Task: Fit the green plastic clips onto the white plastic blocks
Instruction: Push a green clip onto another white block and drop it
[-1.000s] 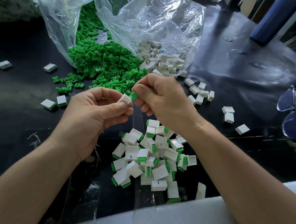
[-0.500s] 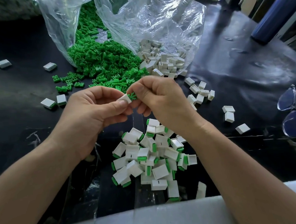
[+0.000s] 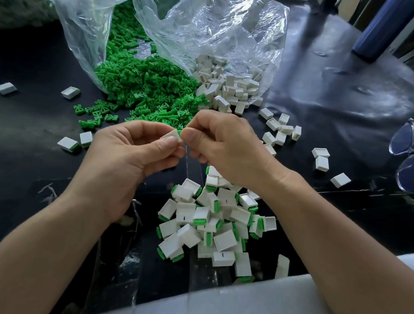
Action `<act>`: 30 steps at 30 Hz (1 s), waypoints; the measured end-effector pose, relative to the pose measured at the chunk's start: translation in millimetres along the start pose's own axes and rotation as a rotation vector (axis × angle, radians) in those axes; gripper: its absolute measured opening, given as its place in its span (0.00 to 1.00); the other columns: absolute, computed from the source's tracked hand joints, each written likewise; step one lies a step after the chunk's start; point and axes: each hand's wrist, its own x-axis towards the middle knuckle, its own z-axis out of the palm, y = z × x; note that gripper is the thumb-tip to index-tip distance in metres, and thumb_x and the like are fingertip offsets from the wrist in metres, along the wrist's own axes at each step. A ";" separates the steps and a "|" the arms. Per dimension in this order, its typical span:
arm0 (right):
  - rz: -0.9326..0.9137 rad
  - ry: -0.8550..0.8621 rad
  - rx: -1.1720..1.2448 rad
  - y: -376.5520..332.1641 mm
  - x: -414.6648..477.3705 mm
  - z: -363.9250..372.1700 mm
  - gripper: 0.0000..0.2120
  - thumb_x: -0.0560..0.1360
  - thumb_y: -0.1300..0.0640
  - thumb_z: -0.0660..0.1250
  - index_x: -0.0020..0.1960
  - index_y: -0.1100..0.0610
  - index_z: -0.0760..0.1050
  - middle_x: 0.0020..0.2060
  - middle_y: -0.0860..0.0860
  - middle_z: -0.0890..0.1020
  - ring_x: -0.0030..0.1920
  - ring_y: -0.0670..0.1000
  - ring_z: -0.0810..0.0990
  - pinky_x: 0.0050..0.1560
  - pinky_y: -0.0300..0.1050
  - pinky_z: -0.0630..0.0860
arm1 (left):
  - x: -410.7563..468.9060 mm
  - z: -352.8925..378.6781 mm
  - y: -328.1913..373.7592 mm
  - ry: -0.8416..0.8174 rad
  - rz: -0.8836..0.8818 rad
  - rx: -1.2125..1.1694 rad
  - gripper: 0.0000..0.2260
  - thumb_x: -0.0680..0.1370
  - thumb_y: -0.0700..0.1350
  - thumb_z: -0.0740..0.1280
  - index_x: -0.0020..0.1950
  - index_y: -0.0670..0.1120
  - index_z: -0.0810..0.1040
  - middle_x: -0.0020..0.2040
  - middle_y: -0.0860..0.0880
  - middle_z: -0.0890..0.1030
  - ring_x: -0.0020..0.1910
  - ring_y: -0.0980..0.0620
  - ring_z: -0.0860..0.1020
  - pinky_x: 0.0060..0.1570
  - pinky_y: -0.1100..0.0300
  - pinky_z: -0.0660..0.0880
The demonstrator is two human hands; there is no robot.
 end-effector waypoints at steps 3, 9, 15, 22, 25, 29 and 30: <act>0.025 -0.023 0.029 0.1 0.7 -0.3 0.12 0.77 0.56 0.63 0.35 0.49 0.70 0.30 0.45 0.76 0.34 0.47 0.75 0.44 0.51 0.76 | -0.3 -1.1 0.6 -0.017 0.001 -0.005 0.09 0.62 0.40 0.69 0.41 0.41 0.78 0.32 0.46 0.83 0.33 0.53 0.83 0.33 0.65 0.78; -0.002 -0.041 0.026 1.1 0.7 0.9 0.09 0.77 0.57 0.62 0.38 0.54 0.71 0.30 0.47 0.76 0.34 0.49 0.74 0.42 0.50 0.75 | -2.7 0.7 0.4 0.006 0.105 0.092 0.08 0.62 0.41 0.70 0.40 0.42 0.78 0.31 0.47 0.83 0.32 0.54 0.82 0.32 0.65 0.78; -0.132 -0.065 -0.100 0.0 -1.7 -7.0 0.10 0.77 0.61 0.62 0.41 0.66 0.73 0.34 0.60 0.77 0.38 0.58 0.74 0.42 0.53 0.71 | -5.4 1.2 2.9 -0.026 0.155 0.185 0.07 0.62 0.40 0.70 0.38 0.42 0.78 0.30 0.47 0.83 0.30 0.53 0.82 0.30 0.65 0.78; -0.229 -0.161 -0.332 -2.7 -2.8 -10.2 0.09 0.77 0.61 0.61 0.41 0.63 0.73 0.32 0.50 0.71 0.36 0.53 0.69 0.39 0.48 0.65 | -9.4 2.2 3.5 -0.071 0.176 0.280 0.06 0.62 0.39 0.70 0.37 0.41 0.78 0.29 0.45 0.82 0.28 0.52 0.81 0.29 0.64 0.78; -0.256 -0.194 -0.403 -0.8 -2.4 -9.8 0.08 0.77 0.61 0.61 0.41 0.63 0.73 0.31 0.47 0.68 0.36 0.52 0.67 0.37 0.45 0.61 | -9.8 2.6 2.0 -0.081 0.180 0.304 0.06 0.61 0.40 0.70 0.36 0.41 0.78 0.29 0.44 0.82 0.28 0.51 0.81 0.28 0.64 0.78; -0.266 -0.164 -0.354 3.3 -0.5 -8.6 0.10 0.77 0.59 0.63 0.40 0.64 0.75 0.30 0.47 0.69 0.34 0.51 0.67 0.36 0.45 0.63 | -7.1 0.6 0.7 -0.086 0.155 0.287 0.07 0.61 0.39 0.70 0.37 0.41 0.78 0.29 0.44 0.82 0.28 0.51 0.82 0.29 0.64 0.78; -0.252 -0.119 -0.301 4.2 -0.5 -7.0 0.09 0.76 0.59 0.63 0.40 0.64 0.75 0.29 0.47 0.69 0.33 0.50 0.67 0.36 0.44 0.64 | -5.4 -0.3 0.6 -0.075 0.145 0.268 0.07 0.61 0.39 0.70 0.38 0.41 0.78 0.29 0.45 0.82 0.29 0.52 0.82 0.29 0.65 0.78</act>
